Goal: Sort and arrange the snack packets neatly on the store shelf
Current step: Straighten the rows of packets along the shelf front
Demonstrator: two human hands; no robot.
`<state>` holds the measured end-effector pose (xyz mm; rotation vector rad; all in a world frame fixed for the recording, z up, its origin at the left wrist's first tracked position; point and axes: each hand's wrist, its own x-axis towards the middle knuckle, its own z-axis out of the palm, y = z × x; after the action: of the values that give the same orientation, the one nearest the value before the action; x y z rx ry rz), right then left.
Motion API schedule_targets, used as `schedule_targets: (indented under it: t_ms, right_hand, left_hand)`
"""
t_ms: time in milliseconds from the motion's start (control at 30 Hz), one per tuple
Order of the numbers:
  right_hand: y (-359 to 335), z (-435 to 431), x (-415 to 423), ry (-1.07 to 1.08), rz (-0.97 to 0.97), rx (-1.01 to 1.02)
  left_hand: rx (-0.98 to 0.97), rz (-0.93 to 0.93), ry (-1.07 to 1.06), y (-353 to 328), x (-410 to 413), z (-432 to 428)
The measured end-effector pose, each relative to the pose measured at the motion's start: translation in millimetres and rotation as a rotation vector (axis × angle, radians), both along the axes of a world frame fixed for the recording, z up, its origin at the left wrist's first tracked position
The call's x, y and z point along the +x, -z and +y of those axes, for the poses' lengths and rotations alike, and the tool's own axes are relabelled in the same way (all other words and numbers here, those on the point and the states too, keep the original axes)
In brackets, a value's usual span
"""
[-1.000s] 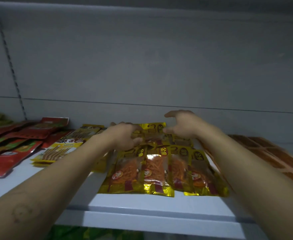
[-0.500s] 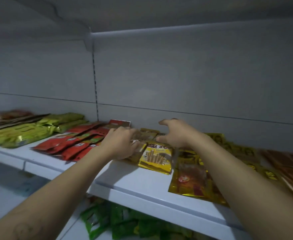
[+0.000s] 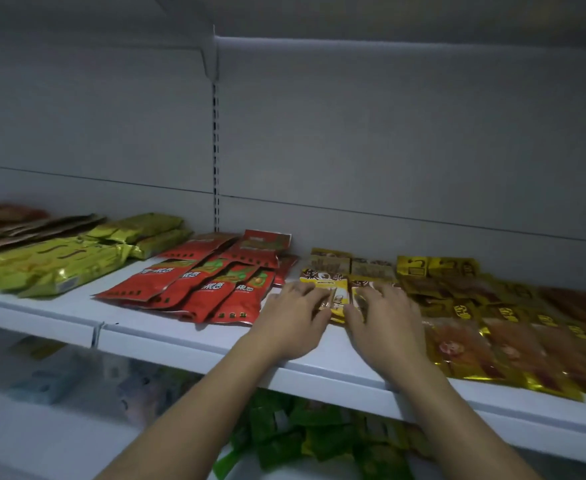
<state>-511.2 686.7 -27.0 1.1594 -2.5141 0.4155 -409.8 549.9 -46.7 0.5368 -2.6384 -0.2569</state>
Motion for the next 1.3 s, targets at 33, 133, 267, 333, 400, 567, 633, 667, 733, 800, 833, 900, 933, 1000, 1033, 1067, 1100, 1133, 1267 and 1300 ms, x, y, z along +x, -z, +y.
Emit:
schedule_targets:
  t_ms: [33,133,267,333,400,567,633,667,733,800,833,900,933,1000,1033,1067,1100,1133,1267,1300]
  right_hand:
    - [5,0,1,-0.01,-0.015,0.01]
    - [9,-2,1,-0.034,-0.035,0.024]
    - [10,1,7,-0.028,-0.066,-0.039]
    - [11,1,8,-0.021,-0.067,-0.017]
    - [8,-1,6,-0.002,-0.059,-0.006]
    - [8,-4,8,0.017,-0.06,0.021]
    - [9,-5,11,0.025,-0.061,0.023]
    - [10,-4,12,0.029,-0.061,0.026]
    - [9,-5,12,0.034,-0.062,0.034]
    - [9,-5,11,0.053,-0.051,0.028]
    - [8,-4,10,0.081,-0.041,0.012]
    - [8,-3,8,0.163,-0.062,-0.035]
    - [9,-2,6,0.2,-0.089,-0.042]
    - [10,-2,4,0.25,-0.142,0.002]
    - [10,-2,4,0.26,-0.169,0.024]
    - [10,-2,4,0.264,-0.189,0.034]
    - [9,-2,4,0.265,-0.201,0.035]
    - [8,-2,5,0.265,-0.207,0.036]
    - [6,-1,5,0.273,-0.201,0.046]
    - [6,0,5,0.275,-0.2,0.049]
  left_hand:
    - [0.015,-0.017,0.018,2,-1,-2]
    - [0.036,-0.054,0.072,4,-3,-6]
    - [0.06,-0.091,0.117,8,-2,-8]
    - [0.092,-0.085,0.138,9,-2,-8]
    - [0.114,-0.08,0.156,8,-3,-10]
    - [0.164,-0.099,0.19,6,-2,-10]
    - [0.175,-0.106,0.197,7,0,-10]
    - [0.18,-0.109,0.199,8,1,-10]
    - [0.187,-0.101,0.202,6,1,-11]
    - [0.198,-0.092,0.204,5,1,-11]
    - [0.202,-0.09,0.201,4,2,-11]
    - [0.2,-0.075,0.194,4,3,-11]
    - [0.189,-0.064,0.189,3,3,-11]
    - [0.145,-0.06,0.152,2,3,-9]
    - [0.112,-0.069,0.107,2,3,-7]
    - [0.073,-0.082,0.05,2,2,-6]
    - [0.039,-0.098,-0.006,2,1,-6]
    - [0.015,-0.119,-0.048,2,0,-5]
    - [-0.028,-0.154,-0.082,2,-3,-5]
    - [-0.033,-0.155,-0.08,2,-3,-5]
